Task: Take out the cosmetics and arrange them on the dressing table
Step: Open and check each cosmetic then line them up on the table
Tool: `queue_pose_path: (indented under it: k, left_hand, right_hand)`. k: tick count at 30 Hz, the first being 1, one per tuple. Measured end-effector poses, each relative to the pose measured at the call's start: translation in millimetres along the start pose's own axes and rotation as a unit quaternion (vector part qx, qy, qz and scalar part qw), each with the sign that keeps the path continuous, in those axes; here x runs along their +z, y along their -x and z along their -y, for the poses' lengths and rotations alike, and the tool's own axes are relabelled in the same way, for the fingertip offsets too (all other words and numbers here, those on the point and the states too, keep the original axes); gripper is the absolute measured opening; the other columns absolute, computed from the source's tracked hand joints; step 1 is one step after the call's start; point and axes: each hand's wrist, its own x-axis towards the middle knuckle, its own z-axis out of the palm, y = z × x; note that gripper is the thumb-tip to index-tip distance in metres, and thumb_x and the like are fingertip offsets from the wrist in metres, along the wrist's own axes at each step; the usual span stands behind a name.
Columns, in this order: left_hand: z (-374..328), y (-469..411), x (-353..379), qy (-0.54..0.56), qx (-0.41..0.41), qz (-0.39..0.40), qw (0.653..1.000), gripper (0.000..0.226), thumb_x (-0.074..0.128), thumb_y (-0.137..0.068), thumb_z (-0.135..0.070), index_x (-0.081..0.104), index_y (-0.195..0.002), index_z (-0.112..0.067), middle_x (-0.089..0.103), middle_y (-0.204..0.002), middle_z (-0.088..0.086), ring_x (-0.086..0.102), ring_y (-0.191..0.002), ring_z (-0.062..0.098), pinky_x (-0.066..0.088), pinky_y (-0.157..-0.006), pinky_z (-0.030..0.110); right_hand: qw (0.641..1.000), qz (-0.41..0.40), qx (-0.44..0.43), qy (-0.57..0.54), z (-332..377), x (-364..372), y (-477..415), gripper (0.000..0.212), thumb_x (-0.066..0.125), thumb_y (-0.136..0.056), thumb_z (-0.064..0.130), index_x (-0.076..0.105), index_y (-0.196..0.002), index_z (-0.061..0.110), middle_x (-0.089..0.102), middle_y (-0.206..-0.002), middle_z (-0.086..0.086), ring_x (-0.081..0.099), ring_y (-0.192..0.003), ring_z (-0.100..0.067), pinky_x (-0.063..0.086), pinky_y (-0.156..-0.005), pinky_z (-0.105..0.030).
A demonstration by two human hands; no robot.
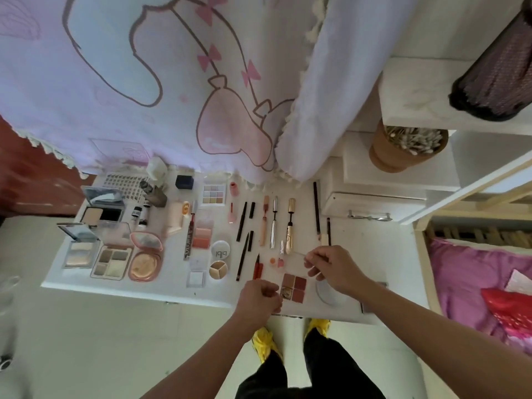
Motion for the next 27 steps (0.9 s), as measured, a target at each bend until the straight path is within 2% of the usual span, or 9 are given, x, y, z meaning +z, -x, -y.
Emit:
queue_pose_path:
  k: [3,6,9,11,14,18,21,25,27]
  left_hand:
    - [7,-6,10,-0.022,-0.024,0.009,0.999,0.022,0.068,-0.082,-0.003,0.063,-0.103,-0.004,0.065,-0.087,0.007,0.067,-0.070,0.023,0.060,-0.077,0.037]
    - [7,-12,17,-0.042,-0.032,0.018,0.998,0.011,0.066,-0.084,-0.004,0.058,-0.085,-0.012,0.061,-0.085,0.007,0.064,-0.072,0.024,0.056,-0.081,0.041]
    - [9,-19,23,-0.051,-0.044,0.029,0.997,0.021,0.064,-0.085,-0.006,0.053,-0.073,-0.019,0.059,-0.084,0.009,0.062,-0.073,0.024,0.056,-0.083,0.044]
    - [11,-23,25,-0.053,-0.046,0.032,0.997,0.017,0.063,-0.086,-0.006,0.055,-0.075,-0.016,0.059,-0.085,0.011,0.060,-0.072,0.023,0.056,-0.081,0.042]
    - [13,-29,28,-0.049,-0.046,0.038,0.997,0.003,0.062,-0.087,-0.005,0.061,-0.089,-0.003,0.057,-0.087,0.013,0.057,-0.073,0.021,0.057,-0.076,0.038]
    - [12,-31,28,-0.059,-0.049,0.042,0.996,0.016,0.059,-0.088,-0.005,0.057,-0.076,-0.015,0.057,-0.086,0.012,0.056,-0.074,0.022,0.056,-0.076,0.038]
    - [14,-33,26,-0.071,-0.048,0.049,0.995,0.006,0.059,-0.089,-0.008,0.060,-0.084,-0.010,0.056,-0.086,0.010,0.055,-0.074,0.022,0.056,-0.075,0.039]
    - [14,-34,22,-0.092,-0.058,0.050,0.993,0.022,0.059,-0.090,-0.012,0.049,-0.073,-0.021,0.053,-0.089,0.011,0.052,-0.077,0.023,0.050,-0.068,0.034]
    - [13,-34,19,-0.095,-0.061,0.047,0.992,0.008,0.059,-0.089,-0.011,0.056,-0.083,-0.017,0.058,-0.097,0.011,0.056,-0.081,0.024,0.049,-0.066,0.032]
  right_hand:
    - [1.000,0.012,0.011,0.027,-10,6,-9,0.019,0.055,-0.099,0.017,0.071,-0.089,0.011,0.073,-0.086,-0.002,0.071,-0.073,-0.016,0.055,-0.062,-0.022]
    - [0.998,0.020,0.014,0.050,-15,10,-18,0.019,0.055,-0.099,0.018,0.071,-0.089,0.013,0.072,-0.086,0.000,0.070,-0.071,-0.012,0.055,-0.064,-0.023]
    - [0.998,0.025,0.029,0.059,-20,12,-26,0.020,0.056,-0.099,0.017,0.071,-0.088,0.011,0.072,-0.085,-0.001,0.069,-0.069,-0.011,0.056,-0.065,-0.026]
    - [0.997,0.025,0.040,0.057,-22,13,-30,0.019,0.056,-0.098,0.015,0.071,-0.086,0.011,0.073,-0.085,-0.004,0.069,-0.069,-0.013,0.056,-0.065,-0.027]
    - [0.996,0.025,0.057,0.056,-28,15,-35,0.018,0.057,-0.098,0.013,0.071,-0.088,0.010,0.073,-0.087,-0.007,0.070,-0.072,-0.016,0.057,-0.065,-0.027]
    - [0.995,0.016,0.083,0.049,-33,17,-39,0.017,0.058,-0.097,0.013,0.072,-0.092,0.006,0.073,-0.089,-0.009,0.072,-0.076,-0.019,0.059,-0.065,-0.027]
    - [0.995,0.017,0.094,0.041,-32,15,-41,0.015,0.058,-0.097,0.014,0.071,-0.090,0.009,0.072,-0.089,-0.009,0.072,-0.076,-0.019,0.059,-0.064,-0.027]
    - [0.994,0.009,0.104,0.039,-31,9,-42,0.011,0.064,-0.094,0.019,0.071,-0.089,0.012,0.072,-0.086,-0.008,0.072,-0.072,-0.016,0.059,-0.061,-0.026]
    - [0.994,-0.004,0.103,0.045,-28,2,-43,0.011,0.066,-0.093,0.021,0.071,-0.089,0.012,0.072,-0.085,-0.007,0.072,-0.072,-0.016,0.058,-0.059,-0.026]
